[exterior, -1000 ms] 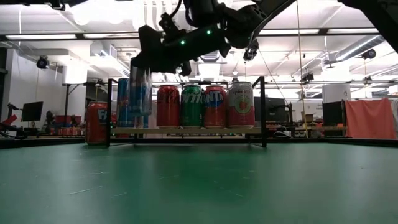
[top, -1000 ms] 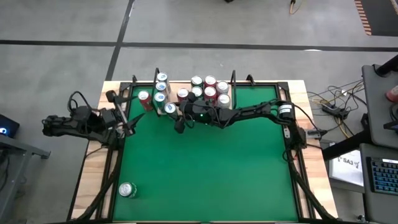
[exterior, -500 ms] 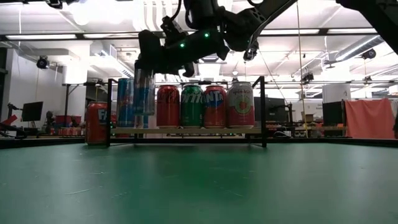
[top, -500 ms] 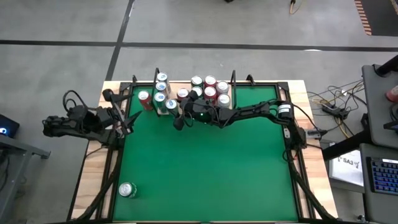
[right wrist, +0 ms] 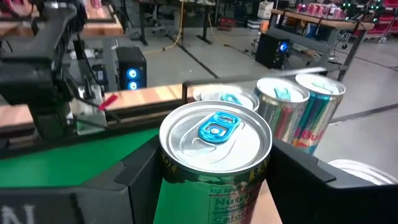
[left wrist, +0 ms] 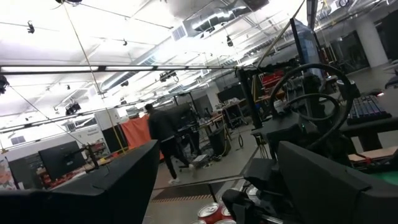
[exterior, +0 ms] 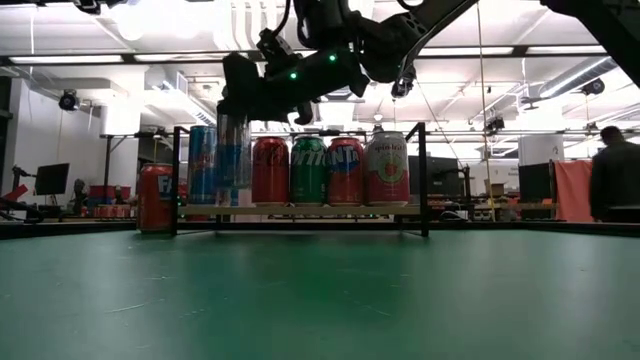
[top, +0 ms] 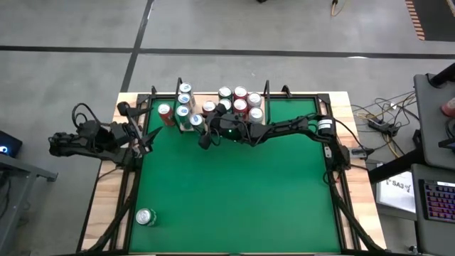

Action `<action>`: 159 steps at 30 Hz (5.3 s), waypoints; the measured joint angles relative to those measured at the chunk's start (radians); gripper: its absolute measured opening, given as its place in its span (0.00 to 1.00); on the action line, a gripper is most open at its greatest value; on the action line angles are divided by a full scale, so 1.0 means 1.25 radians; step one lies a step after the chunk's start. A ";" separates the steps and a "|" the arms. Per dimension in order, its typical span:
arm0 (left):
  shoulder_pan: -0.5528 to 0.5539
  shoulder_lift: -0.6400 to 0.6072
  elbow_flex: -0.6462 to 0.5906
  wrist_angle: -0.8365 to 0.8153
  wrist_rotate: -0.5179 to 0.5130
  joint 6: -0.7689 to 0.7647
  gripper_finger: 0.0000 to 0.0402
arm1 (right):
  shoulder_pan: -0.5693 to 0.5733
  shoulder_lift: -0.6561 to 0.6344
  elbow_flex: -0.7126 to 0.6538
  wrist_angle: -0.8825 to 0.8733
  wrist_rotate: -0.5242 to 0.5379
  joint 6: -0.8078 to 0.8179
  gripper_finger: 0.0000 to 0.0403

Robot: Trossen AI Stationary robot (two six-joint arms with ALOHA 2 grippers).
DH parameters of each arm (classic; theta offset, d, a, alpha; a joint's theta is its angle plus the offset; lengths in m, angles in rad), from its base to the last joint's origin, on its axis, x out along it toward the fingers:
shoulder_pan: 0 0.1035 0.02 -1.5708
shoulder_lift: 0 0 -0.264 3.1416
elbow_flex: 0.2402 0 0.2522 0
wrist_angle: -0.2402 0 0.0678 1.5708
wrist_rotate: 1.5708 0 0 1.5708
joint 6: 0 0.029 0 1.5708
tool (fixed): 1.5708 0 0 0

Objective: Pick and place cans onto a shelf
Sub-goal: Put the blue silver soda can on the shelf

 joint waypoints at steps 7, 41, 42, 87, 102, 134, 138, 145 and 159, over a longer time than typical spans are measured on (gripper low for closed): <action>0.000 0.000 0.000 0.000 0.000 0.003 0.77 | 0.000 0.000 -0.003 -0.010 0.014 0.020 0.56; 0.000 0.000 0.000 0.011 0.001 0.003 0.77 | -0.005 0.000 -0.007 0.022 0.013 0.025 0.56; 0.000 0.000 0.000 0.011 0.001 0.003 0.77 | -0.005 0.000 -0.007 0.022 0.014 0.022 0.56; 0.000 0.000 0.000 0.012 0.000 0.004 0.77 | -0.018 0.000 -0.015 0.000 0.014 0.062 0.60; 0.000 0.000 -0.001 0.030 0.001 0.021 0.77 | -0.006 0.000 -0.015 0.039 -0.010 0.053 0.60; -0.001 0.018 -0.050 0.023 0.047 -0.084 0.77 | -0.015 0.000 -0.024 -0.008 0.020 0.030 0.61; -0.001 0.062 -0.124 0.026 0.046 -0.223 0.77 | -0.014 0.000 -0.024 -0.008 0.020 0.026 0.61; 0.000 0.191 -0.242 0.144 -0.012 -0.386 0.77 | -0.016 0.000 -0.024 0.005 0.020 0.021 0.61; 0.002 0.537 -0.261 0.371 -0.064 -0.486 0.77 | -0.021 0.000 -0.024 0.010 0.020 0.028 0.61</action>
